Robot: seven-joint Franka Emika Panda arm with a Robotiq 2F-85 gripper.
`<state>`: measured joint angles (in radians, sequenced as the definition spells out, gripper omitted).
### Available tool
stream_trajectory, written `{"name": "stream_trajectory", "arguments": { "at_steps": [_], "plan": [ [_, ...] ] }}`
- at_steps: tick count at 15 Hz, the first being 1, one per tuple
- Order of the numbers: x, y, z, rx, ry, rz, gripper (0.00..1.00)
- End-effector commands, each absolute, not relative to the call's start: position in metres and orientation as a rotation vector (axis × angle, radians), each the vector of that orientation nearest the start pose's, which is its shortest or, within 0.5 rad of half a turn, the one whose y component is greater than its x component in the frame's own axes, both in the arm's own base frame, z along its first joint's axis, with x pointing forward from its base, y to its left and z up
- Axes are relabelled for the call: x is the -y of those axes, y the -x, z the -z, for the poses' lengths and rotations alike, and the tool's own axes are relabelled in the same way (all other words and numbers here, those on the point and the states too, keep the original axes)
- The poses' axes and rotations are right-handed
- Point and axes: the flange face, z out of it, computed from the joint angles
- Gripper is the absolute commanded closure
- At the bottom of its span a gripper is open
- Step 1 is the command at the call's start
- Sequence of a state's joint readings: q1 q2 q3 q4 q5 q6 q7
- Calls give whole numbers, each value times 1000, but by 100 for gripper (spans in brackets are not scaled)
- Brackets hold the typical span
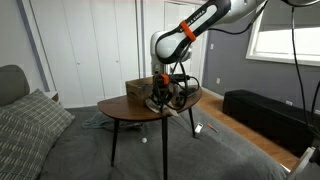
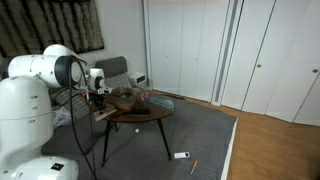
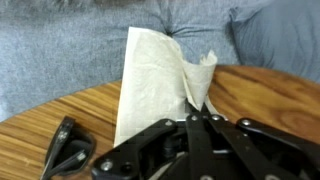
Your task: Wipe the table with the brown cloth
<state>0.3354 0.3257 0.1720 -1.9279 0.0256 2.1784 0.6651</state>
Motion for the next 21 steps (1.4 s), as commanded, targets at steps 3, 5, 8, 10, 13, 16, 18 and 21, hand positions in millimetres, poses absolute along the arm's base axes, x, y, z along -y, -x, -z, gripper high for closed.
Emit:
{"name": "stream_trajectory", "arguments": {
  "at_steps": [3,5,8,10,13,16,18,21],
  "plan": [
    [-360,-511,-310,49,3070,-246,100],
    [-381,-509,-307,152,3066,-204,100],
    [-408,-513,-298,281,3062,-133,100],
    [-421,-523,-295,336,3057,-64,100],
    [-437,-540,-302,393,3029,14,100],
    [-452,-552,-319,440,2994,47,100],
    [-461,-560,-331,466,2971,89,100],
    [-463,-574,-342,474,2970,155,100]
  ]
}}
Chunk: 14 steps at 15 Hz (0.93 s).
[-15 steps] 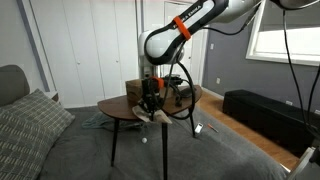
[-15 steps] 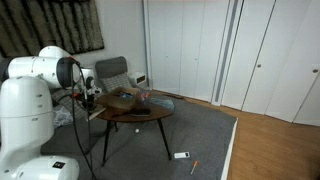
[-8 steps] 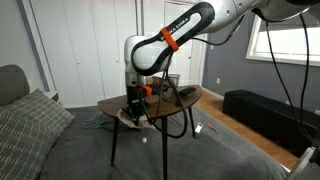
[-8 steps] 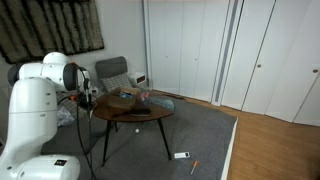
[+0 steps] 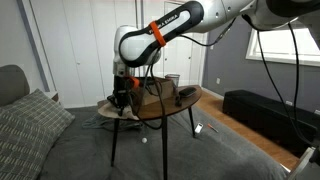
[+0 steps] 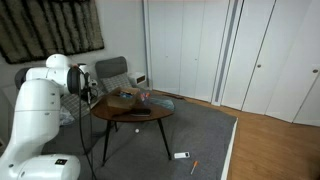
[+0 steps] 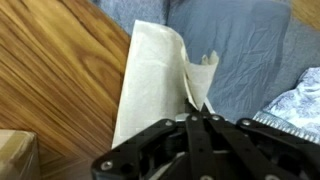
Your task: Wipe the table with the brown cloth
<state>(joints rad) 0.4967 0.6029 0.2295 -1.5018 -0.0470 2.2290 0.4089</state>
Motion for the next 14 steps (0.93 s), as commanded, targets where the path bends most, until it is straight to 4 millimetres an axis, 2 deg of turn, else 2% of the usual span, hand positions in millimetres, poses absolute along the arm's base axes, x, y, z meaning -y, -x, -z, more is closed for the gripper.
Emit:
{"name": "stream_trajectory", "arguments": {
  "at_steps": [1,11,12,13,14],
  "plan": [
    [-462,-578,-344,472,2968,170,100],
    [-441,-623,-339,525,3024,320,100],
    [-441,-626,-339,526,3025,325,74],
    [-441,-629,-340,523,3026,334,73],
    [-441,-632,-340,520,3027,337,66]
  ]
}}
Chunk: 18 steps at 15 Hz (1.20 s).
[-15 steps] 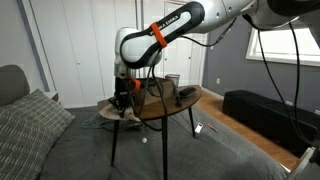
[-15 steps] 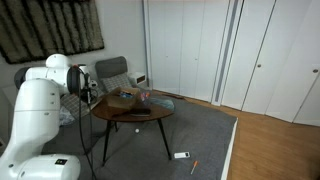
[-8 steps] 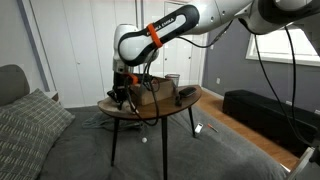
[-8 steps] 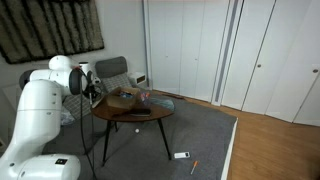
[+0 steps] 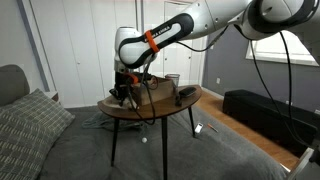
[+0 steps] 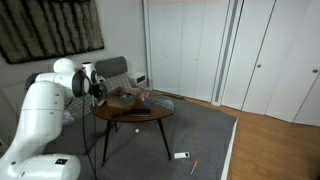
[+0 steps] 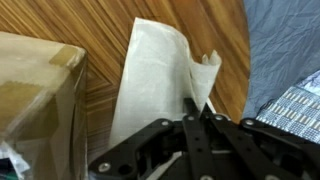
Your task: Wipe the table with the brown cloth
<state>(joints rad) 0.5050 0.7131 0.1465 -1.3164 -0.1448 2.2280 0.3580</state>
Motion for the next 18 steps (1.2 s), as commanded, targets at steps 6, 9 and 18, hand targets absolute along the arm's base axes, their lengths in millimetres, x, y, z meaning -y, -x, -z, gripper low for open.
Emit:
{"name": "stream_trajectory", "arguments": {
  "at_steps": [6,9,18],
  "plan": [
    [-438,-640,-361,515,3020,333,26],
    [-432,-632,-385,472,3044,208,5],
    [-412,-558,-485,438,3073,-28,0]
  ]
}}
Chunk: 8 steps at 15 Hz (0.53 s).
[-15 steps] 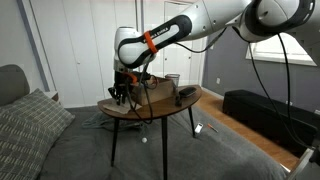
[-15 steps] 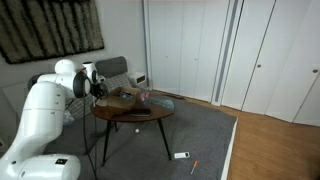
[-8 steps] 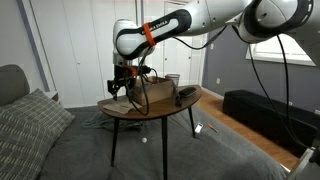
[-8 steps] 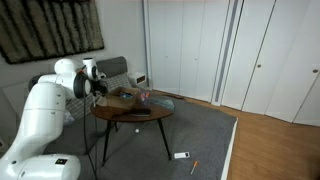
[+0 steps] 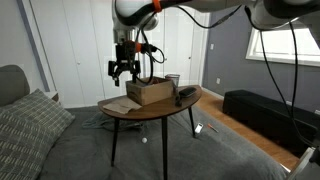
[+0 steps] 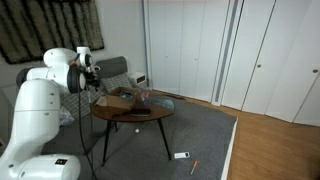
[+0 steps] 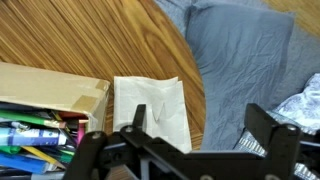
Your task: Wipe the table with the brown cloth
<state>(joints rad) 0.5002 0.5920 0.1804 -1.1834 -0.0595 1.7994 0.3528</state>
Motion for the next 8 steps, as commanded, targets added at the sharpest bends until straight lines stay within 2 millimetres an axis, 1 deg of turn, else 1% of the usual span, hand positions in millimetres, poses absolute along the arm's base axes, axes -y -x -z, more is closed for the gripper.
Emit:
{"name": "stream_trajectory", "arguments": {
  "at_steps": [1,4,6,8],
  "plan": [
    [-399,-552,-497,425,3095,3,0],
    [-360,-533,-529,404,3128,71,0],
    [-333,-519,-543,387,3146,78,0],
    [-302,-507,-553,327,3162,94,0]
  ]
}}
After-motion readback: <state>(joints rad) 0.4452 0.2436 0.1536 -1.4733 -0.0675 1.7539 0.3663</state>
